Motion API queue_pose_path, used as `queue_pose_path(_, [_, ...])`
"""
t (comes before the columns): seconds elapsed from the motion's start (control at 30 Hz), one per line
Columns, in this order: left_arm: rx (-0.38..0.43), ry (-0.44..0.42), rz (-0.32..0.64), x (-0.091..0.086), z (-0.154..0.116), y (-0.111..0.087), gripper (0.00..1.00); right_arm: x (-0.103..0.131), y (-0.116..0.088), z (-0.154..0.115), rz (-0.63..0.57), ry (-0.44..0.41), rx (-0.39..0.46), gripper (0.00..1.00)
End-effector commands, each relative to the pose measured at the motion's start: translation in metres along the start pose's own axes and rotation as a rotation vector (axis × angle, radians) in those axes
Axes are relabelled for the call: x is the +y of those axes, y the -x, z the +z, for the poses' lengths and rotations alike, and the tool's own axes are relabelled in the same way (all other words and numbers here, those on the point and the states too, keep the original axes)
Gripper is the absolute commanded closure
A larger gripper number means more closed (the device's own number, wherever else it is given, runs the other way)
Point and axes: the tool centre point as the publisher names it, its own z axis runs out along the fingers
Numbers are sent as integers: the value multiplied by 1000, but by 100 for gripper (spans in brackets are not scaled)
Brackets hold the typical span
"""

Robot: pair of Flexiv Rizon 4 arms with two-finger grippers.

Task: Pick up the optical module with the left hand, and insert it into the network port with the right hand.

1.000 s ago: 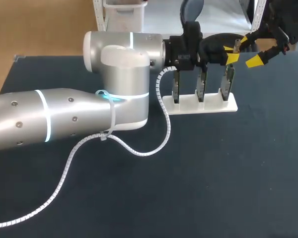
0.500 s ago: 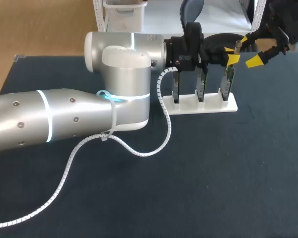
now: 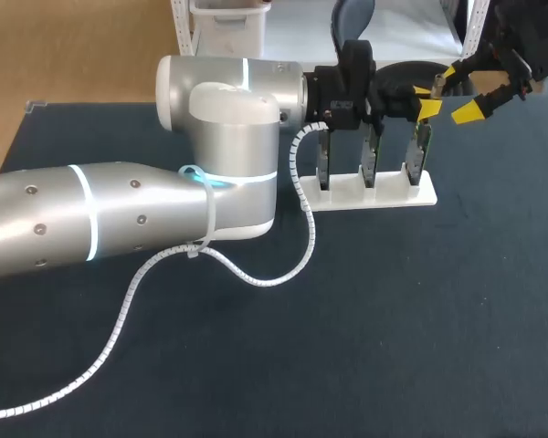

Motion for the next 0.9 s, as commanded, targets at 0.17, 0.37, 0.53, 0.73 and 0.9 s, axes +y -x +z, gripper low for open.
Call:
queue_pose_path(0.17, [4,-1,-1,1,0,0,100,7,20,-14,-39,-32,-41,0])
queue_pose_path(0.37, [4,-1,-1,1,0,0,100,9,36,-20,-74,-23,-77,0])
queue_pose_path(0.53, [4,-1,-1,1,0,0,100,12,48,-19,-99,-18,-95,0])
queue_pose_path(0.73, [4,-1,-1,1,0,0,100,13,54,-11,-100,-11,-99,0])
queue_pose_path(0.9, [4,-1,-1,1,0,0,100,14,55,-6,-92,-8,-102,0])
